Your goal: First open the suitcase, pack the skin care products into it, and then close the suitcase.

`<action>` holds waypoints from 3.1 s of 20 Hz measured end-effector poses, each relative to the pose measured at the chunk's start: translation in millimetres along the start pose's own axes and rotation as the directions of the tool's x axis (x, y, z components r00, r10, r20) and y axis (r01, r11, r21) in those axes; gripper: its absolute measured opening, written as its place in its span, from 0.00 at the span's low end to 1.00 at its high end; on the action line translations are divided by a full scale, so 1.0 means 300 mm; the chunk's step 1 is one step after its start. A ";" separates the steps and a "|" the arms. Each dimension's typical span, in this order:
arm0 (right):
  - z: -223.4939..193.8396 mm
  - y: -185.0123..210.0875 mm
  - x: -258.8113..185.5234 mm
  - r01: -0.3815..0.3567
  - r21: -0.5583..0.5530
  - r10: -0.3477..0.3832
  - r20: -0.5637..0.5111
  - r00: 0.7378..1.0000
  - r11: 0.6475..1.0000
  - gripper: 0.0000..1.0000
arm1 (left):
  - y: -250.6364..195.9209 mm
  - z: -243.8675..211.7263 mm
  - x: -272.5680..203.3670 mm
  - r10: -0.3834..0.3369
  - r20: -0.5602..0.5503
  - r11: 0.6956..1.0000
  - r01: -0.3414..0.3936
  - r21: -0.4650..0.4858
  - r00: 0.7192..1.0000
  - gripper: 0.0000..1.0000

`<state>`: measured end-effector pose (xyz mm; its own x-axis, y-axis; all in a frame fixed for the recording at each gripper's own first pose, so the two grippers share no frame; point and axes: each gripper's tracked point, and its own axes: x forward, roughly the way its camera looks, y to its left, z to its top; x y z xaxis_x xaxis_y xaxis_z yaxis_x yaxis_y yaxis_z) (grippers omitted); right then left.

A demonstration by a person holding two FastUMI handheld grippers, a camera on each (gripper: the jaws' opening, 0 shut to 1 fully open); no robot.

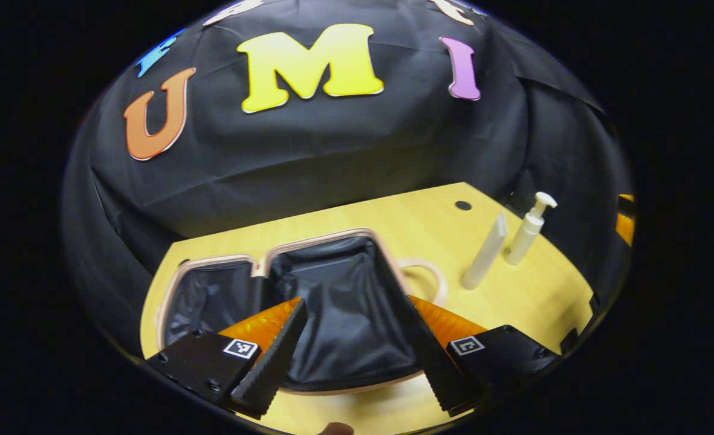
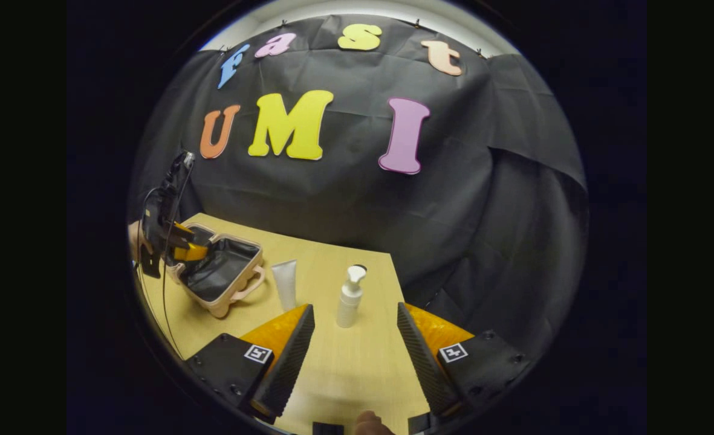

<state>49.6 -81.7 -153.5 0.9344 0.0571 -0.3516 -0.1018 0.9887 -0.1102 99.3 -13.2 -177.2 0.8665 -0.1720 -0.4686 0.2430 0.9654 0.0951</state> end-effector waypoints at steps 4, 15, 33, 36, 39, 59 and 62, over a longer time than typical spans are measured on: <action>-0.048 -0.090 0.031 -0.035 -0.012 0.035 -0.018 0.999 0.999 0.81 | -0.267 -0.008 0.064 -0.092 -0.017 0.995 0.091 -0.049 0.996 0.99; -0.197 -0.245 0.035 -0.083 -0.085 0.074 -0.098 0.992 0.993 0.81 | -0.554 -0.050 0.363 -0.181 -0.086 0.978 0.170 -0.124 0.980 0.99; -0.202 -0.072 0.433 -0.191 0.031 0.194 -0.187 0.963 0.981 0.81 | -0.622 -0.084 0.425 -0.256 -0.128 0.964 0.243 -0.107 0.958 0.51; -0.190 0.007 0.543 -0.220 0.065 0.228 -0.186 0.956 0.973 0.83 | -0.609 -0.048 0.291 -0.245 -0.103 0.966 0.234 -0.113 0.964 0.51; -0.208 0.052 0.653 -0.212 0.080 0.224 -0.202 0.953 0.974 0.82 | -0.583 -0.039 0.134 -0.235 -0.088 0.970 0.227 -0.090 0.968 0.51; -0.325 0.162 0.714 -0.068 0.122 0.099 -0.269 0.958 0.990 0.50 | -0.079 -0.267 -0.604 0.052 -0.173 0.953 -0.100 -0.287 0.984 0.43; -0.313 0.226 0.585 -0.093 0.139 0.128 -0.267 0.955 0.986 0.49 | 0.066 -0.249 -0.552 0.078 -0.149 0.951 -0.119 -0.287 0.986 0.43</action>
<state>174.7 -17.9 -310.0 0.7881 0.1440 -0.5985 -0.1400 0.9887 0.0536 -71.9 48.9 -163.4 0.8083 -0.0650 -0.5852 0.0030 0.9943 -0.1062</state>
